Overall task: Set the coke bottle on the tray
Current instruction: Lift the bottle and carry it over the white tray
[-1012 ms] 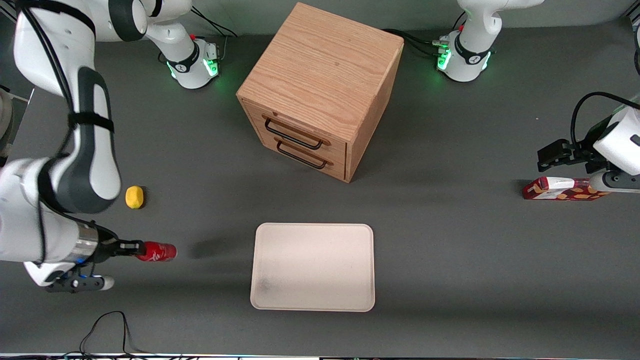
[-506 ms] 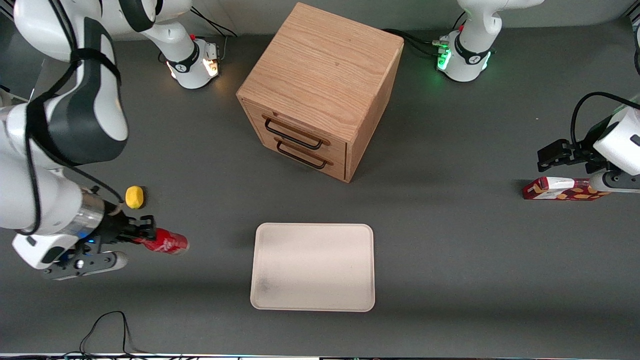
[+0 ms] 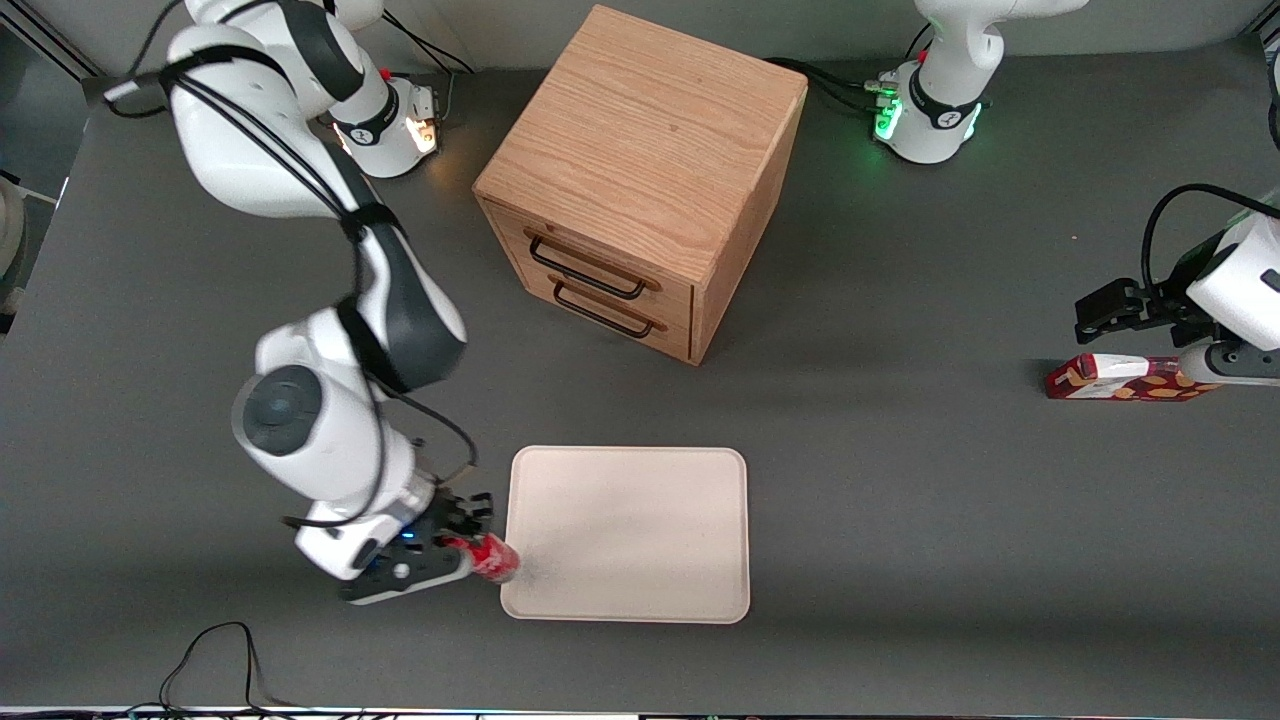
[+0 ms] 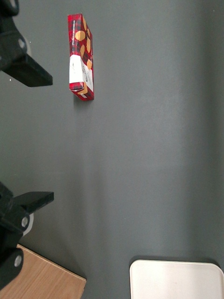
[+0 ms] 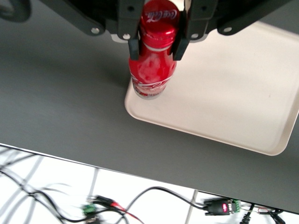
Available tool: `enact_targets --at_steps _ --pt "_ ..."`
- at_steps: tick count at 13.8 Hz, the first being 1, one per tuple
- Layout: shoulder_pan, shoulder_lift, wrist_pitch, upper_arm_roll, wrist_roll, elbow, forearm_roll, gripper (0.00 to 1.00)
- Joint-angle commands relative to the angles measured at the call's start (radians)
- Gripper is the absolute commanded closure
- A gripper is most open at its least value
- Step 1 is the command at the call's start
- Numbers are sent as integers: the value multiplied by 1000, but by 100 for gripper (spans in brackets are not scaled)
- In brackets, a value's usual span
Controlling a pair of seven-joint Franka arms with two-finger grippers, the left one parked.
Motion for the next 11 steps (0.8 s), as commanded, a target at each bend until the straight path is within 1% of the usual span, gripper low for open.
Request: enact_targets --at_steps 1,3,5,6,7,11 --pt "4 70 73 22 37 51 -39 100" --pt "5 87 114 22 37 42 -38 100" --pt "4 104 124 22 37 41 -38 100" --pt "1 104 124 22 39 39 -36 92" --pt "1 102 122 20 54 27 -35 1" --pt "-1 95 142 20 85 -2 -38 0"
